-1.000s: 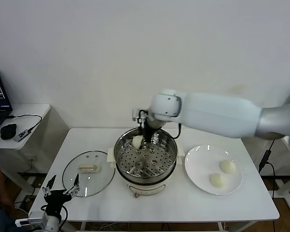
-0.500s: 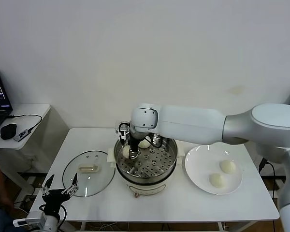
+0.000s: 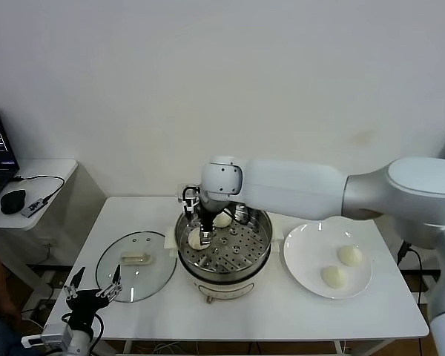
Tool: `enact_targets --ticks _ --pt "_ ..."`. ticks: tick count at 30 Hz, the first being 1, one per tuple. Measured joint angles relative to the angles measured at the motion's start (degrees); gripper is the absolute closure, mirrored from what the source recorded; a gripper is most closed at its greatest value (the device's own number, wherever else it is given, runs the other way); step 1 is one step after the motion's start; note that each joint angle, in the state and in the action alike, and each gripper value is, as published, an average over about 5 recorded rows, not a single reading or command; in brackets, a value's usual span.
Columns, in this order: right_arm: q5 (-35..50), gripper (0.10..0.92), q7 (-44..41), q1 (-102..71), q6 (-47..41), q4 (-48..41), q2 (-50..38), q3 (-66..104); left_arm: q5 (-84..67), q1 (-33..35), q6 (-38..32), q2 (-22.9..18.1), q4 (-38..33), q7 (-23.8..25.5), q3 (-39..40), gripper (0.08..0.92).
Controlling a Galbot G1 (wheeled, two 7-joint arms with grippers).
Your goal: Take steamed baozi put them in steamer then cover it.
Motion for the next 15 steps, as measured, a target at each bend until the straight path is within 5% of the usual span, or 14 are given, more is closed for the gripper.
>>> enact_targets --ticks 15 --pt "-10.27 0.203 -15.26 9.85 11.15 8.73 -17.51 -0.60 0.27 0.40 0.02 0.23 0.07 0.03 0.30 0.177"
